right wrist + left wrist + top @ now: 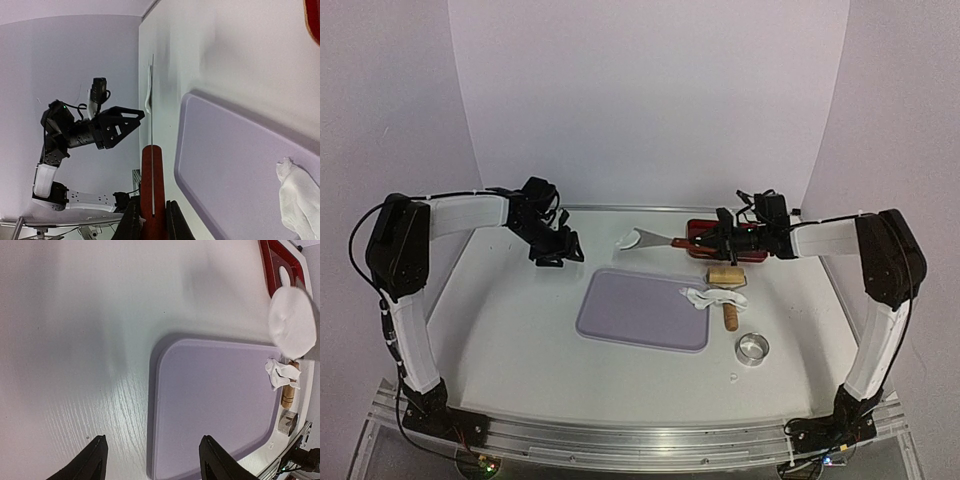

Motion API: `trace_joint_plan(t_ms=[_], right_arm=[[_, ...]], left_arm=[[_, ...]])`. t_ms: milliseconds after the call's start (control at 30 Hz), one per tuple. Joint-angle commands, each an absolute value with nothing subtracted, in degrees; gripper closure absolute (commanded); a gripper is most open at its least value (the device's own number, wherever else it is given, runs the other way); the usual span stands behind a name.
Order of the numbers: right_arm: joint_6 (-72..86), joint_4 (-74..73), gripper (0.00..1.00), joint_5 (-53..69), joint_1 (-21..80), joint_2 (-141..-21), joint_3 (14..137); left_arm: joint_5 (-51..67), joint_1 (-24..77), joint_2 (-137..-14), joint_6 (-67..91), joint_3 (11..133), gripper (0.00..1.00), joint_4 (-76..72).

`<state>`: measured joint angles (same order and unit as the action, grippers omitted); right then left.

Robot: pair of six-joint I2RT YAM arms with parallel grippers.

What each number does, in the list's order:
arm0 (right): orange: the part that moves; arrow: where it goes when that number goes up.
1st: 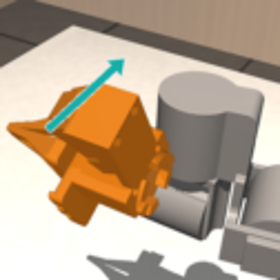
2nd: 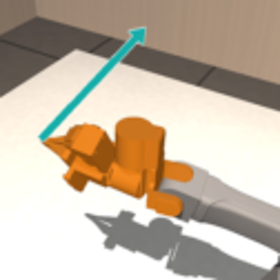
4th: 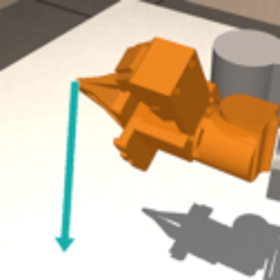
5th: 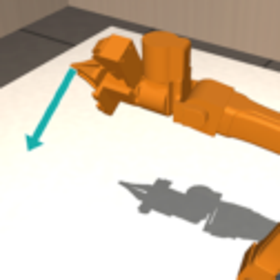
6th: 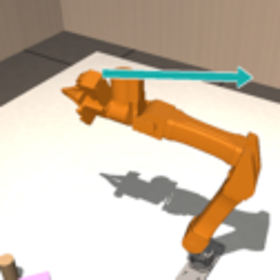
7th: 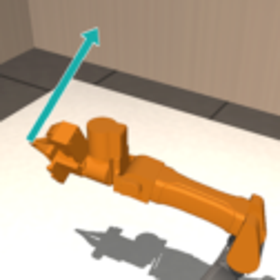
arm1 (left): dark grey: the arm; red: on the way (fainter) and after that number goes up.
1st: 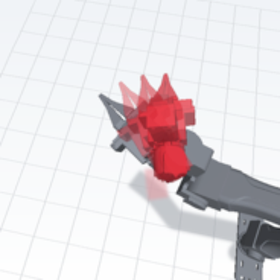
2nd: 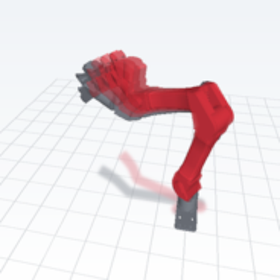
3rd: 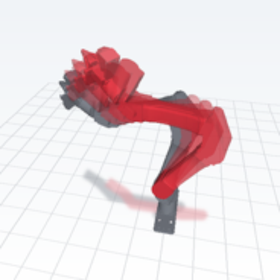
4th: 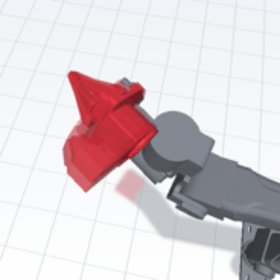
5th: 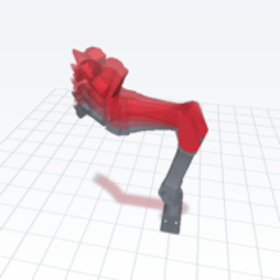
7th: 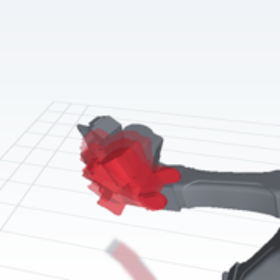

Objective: Roll out the dumpling wrappers from the dough

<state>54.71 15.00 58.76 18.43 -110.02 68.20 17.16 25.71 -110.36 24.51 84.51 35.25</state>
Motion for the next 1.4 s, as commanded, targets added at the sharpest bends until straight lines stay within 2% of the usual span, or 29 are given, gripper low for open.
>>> trace_joint_plan(t_ms=[0,500,667,733,867,1000,1367], right_arm=[[58.04,21.23,1.0,57.54,14.39,-104.38,69.46],[59.62,21.06,1.0,57.5,-4.71,-95.7,65.15],[54.63,13.97,1.0,58.09,-9.82,-92.87,64.48],[49.94,7.43,1.0,57.16,-10.66,-92.0,65.16],[47.16,3.41,1.0,55.95,-11.98,-90.79,64.41],[38.7,-9.05,1.0,50.85,-12.25,-89.91,66.48],[34.15,-17.87,1.0,46.49,-9.5,-92.6,71.65]], left_arm=[[16.07,25.43,-105.86,24.33,84.04,0.36,35.6],[16.11,25.4,-103.91,23.5,80.77,0.38,34.65],[16.11,25.41,-102.46,23.91,78.05,0.38,33.25],[16.13,25.42,-102.17,23.82,77.4,0.39,33.15],[16.0,25.41,-101.86,23.4,76.58,0.38,33.06],[16.03,25.41,-102.1,23.13,76.72,0.39,33.03],[17.09,25.41,-102.94,23.91,76.92,0.39,31.63]])
